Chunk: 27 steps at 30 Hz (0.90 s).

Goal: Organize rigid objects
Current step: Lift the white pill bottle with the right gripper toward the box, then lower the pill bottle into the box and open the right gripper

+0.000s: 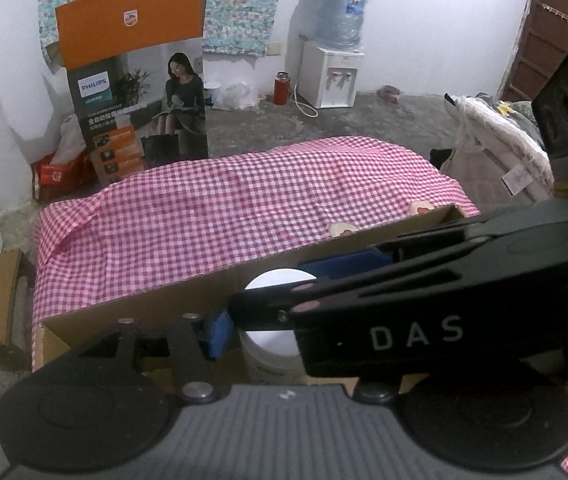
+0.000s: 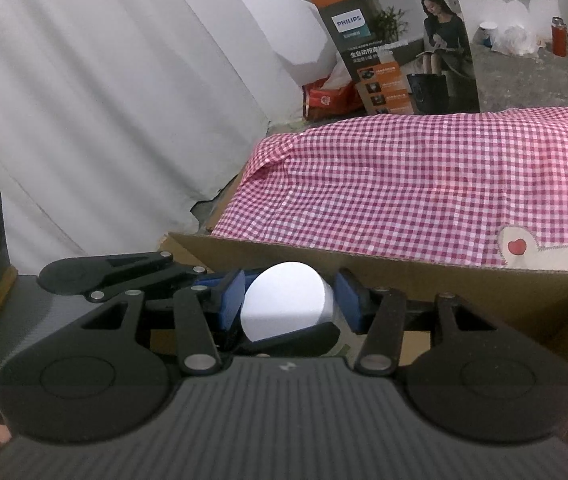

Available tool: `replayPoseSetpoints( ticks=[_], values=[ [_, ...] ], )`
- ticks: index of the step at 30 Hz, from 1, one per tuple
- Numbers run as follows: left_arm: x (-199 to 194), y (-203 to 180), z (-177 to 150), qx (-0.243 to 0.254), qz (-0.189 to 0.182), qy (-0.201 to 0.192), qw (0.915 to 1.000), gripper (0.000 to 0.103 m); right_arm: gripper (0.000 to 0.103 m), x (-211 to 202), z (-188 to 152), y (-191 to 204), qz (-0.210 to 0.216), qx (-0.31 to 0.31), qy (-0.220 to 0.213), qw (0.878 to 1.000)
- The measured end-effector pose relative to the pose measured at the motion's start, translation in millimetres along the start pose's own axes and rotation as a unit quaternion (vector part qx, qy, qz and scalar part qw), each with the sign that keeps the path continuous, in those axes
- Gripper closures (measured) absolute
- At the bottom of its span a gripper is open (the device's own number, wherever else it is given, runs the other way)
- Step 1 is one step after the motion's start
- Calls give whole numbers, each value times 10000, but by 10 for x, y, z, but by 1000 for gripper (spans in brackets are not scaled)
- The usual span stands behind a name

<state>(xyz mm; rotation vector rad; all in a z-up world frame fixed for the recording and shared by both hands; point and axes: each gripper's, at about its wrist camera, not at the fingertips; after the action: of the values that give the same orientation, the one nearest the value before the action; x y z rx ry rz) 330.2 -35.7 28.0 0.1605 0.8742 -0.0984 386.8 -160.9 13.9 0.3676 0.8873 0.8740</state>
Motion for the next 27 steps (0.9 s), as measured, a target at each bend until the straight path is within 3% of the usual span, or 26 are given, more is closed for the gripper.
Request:
replayPoseSetpoints(
  ticks=[6, 16, 22, 27],
  values=[
    [-248, -1, 1, 20, -33, -149, 9999, 22, 37, -160, -11, 160, 16, -117, -156, 9998],
    [-1070, 125, -205, -118, -148, -602, 9980, 13, 31, -1008, -272, 675, 285, -423, -777, 9957],
    [-1649, 141, -534, -196, -315, -963, 9947, 9, 25, -1818, -779, 1026, 490, -555, -1317, 9885],
    [-1944, -9, -982, 24, -438, -1063, 9934, 7, 23, -2232, -1380, 1192, 594, -489, -1623, 9837]
  ],
)
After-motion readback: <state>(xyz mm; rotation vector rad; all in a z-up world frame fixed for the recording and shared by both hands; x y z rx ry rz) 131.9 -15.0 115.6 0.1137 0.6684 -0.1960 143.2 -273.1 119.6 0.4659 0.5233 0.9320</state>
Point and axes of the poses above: each gripper's, at about its wrist camera, not at the fingertips, and x roughly the way its jaws point, y to its left, z to its top, and after that the axes turned 12 degrees about z, right-handed
